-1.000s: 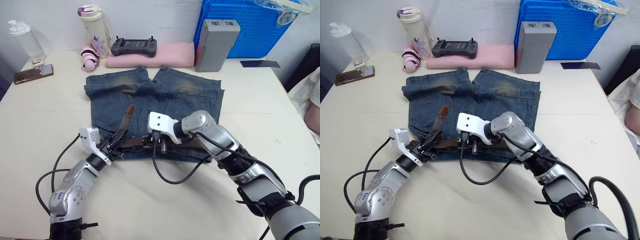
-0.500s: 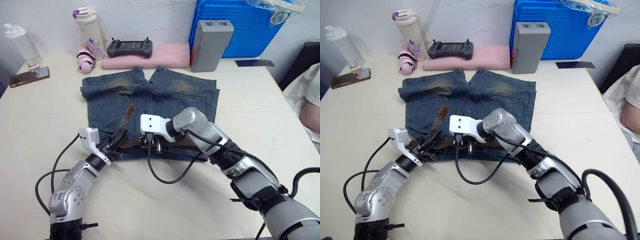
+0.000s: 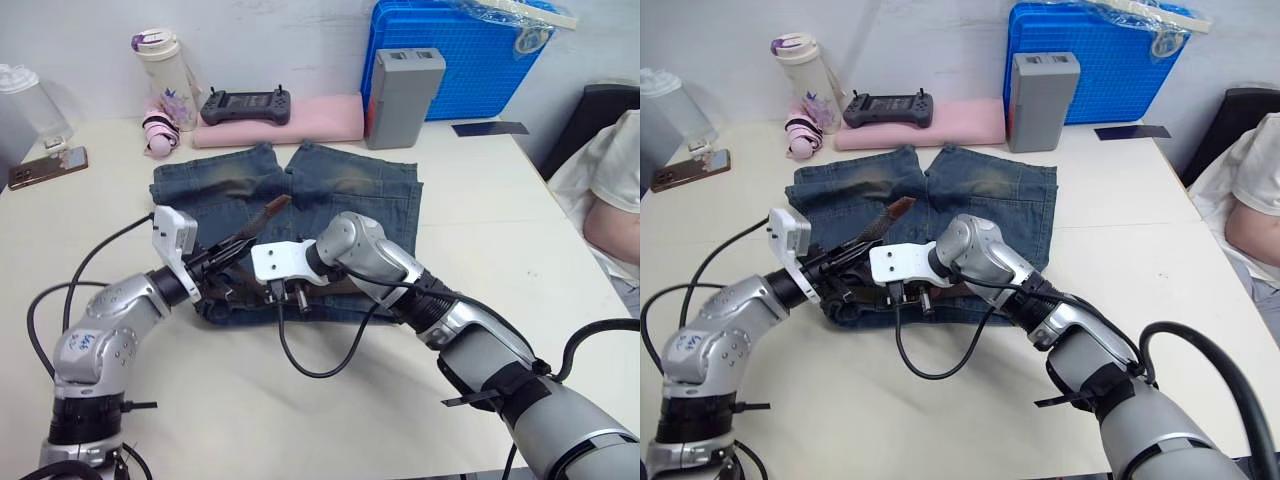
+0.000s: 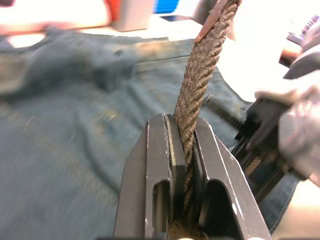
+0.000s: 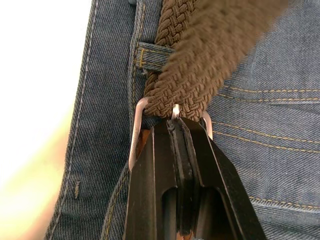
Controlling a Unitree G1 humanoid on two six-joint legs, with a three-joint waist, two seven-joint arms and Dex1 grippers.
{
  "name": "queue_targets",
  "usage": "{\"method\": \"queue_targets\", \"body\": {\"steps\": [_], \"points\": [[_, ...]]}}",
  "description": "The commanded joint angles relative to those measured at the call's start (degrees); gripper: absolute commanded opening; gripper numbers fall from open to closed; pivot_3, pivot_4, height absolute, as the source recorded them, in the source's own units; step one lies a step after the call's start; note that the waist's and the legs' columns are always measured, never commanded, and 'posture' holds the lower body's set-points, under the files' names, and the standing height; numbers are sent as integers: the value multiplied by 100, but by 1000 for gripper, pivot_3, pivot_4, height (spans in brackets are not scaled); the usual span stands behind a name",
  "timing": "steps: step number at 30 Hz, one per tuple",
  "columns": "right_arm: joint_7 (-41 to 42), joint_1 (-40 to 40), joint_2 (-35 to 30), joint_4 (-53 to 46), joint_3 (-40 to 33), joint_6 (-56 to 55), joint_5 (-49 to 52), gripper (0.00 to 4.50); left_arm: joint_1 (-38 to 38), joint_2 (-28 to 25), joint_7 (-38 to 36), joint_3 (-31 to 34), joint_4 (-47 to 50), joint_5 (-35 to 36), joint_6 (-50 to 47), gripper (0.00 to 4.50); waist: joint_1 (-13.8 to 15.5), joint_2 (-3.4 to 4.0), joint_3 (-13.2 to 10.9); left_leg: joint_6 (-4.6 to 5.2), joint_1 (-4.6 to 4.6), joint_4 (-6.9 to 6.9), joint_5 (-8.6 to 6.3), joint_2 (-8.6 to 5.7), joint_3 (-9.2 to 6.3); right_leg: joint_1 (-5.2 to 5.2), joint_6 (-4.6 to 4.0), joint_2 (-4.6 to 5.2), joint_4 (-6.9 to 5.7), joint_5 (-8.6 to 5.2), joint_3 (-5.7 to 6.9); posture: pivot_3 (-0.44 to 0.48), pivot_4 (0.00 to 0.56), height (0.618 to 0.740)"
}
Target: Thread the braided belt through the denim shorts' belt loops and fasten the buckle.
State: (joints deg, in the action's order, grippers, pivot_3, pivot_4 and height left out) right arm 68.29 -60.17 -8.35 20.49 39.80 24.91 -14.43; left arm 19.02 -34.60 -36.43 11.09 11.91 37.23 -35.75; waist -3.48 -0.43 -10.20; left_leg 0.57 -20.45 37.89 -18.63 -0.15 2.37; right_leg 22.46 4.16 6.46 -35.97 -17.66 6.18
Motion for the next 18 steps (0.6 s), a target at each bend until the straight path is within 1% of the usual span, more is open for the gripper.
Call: {"method": "queue_targets", "body": {"steps": [1, 4, 7, 11, 14, 18], "points": [[496, 578, 104, 488, 883, -52, -218, 27, 658, -291, -514, 62, -201, -4, 209, 0, -4, 1, 0, -3, 4, -5, 0, 2, 0, 1, -4, -1, -2, -2, 3, 0, 150, 712], [533, 651, 99, 433, 911, -88, -309, 27, 1179, -346, -883, -247, -563, -164, 317, 0, 2, 1, 0, -10, 8, -12, 1, 6, 1, 4, -13, -3, -5, -7, 8, 0, 150, 712], [561, 700, 109, 454, 948, -144, -430, 27, 1721, -198, -1150, -535, -708, -142, 245, 0, 4, 0, 0, -10, 8, -12, 1, 7, 3, 2, -13, -4, -5, -7, 7, 0, 150, 712], [592, 775, 155, 503, 982, -167, -530, 27, 2290, 5, -1496, -887, -663, -57, 80, 0, 39, 7, 2, -10, 8, -11, 1, 5, 6, 1, -13, -3, -7, -7, 6, 0, 150, 712], [597, 815, 179, 528, 1023, -199, -571, 27, 2687, 159, -1720, -984, -577, 104, -125, 0, 73, 7, 2, -9, 8, -7, 2, 5, 3, -1, -13, -2, -6, -7, 8, 0, 150, 712], [617, 844, 223, 537, 1019, -236, -602, 27, 3137, 294, -1948, -998, -622, 134, -273, 0, 130, 5, 5, -6, 9, -1, 3, 0, 2, -4, -13, 4, -5, -7, 7, 0, 150, 712]]}}
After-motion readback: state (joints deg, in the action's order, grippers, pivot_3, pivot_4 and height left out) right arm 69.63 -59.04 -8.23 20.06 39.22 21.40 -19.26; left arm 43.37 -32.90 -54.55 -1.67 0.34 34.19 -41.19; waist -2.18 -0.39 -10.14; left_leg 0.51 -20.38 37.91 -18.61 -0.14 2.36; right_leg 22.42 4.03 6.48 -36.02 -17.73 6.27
